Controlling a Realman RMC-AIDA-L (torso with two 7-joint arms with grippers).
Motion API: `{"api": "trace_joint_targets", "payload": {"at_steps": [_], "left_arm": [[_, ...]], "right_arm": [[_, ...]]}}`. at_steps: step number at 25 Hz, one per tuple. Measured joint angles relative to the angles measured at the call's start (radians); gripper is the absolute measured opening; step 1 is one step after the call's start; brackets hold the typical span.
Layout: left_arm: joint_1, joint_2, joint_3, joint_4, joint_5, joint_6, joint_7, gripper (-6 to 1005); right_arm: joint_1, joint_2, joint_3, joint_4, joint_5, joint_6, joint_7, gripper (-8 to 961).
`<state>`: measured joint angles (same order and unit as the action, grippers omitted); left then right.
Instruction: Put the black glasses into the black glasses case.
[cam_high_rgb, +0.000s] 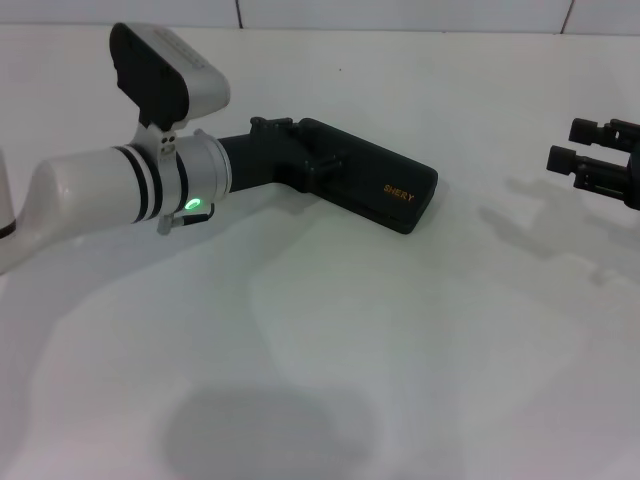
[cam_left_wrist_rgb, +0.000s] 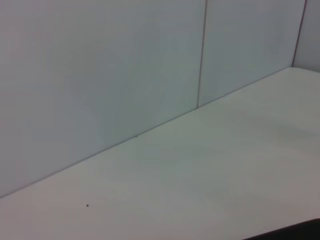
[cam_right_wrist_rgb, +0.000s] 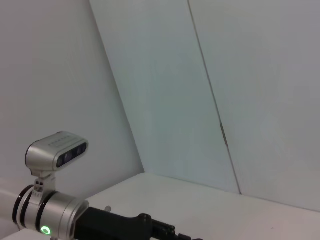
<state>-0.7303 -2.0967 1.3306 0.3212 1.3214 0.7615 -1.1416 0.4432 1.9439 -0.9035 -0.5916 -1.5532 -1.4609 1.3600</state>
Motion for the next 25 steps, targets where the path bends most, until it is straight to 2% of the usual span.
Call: {"api": "trace_joint_targets", "payload": {"at_steps": [2,6,10,13,17,22,25], "left_arm": [[0.014,0.0,-0.004,0.008,-0.004,0.021,0.005,574],[0.071,0.003,-0.008,0.06,-0.081,0.149,0.059,575],[0.146,0.012,-0.009,0.091,-0.246,0.362,0.158,575],[0.176,0.026,-0.01,0.095,-0.296,0.489,0.177,580],[0.2,0.052,-0.008,0.089,-0.286,0.645,0.164,600],[0.244,0.079,-0.009,0.1,-0.214,0.823,0.152,625],[0.272,0.094,-0.01,0.103,-0.157,0.887,0.19,640]], "right_arm": [[0.003,0.003,-0.001,0.0,0.0,0.0,-0.005,609],[0.006,0.005,-0.002,0.001,0.0,-0.006,-0.006,610],[0.007,0.007,-0.003,0.001,0.0,-0.014,-0.006,612],[0.007,0.007,-0.003,-0.002,0.001,-0.034,-0.006,622],[0.009,0.007,-0.003,-0.013,0.001,-0.14,-0.02,659],[0.009,0.001,0.003,-0.036,0.001,-0.416,-0.1,706],[0.002,0.002,0.001,-0.053,0.0,-0.448,-0.114,734]]}}
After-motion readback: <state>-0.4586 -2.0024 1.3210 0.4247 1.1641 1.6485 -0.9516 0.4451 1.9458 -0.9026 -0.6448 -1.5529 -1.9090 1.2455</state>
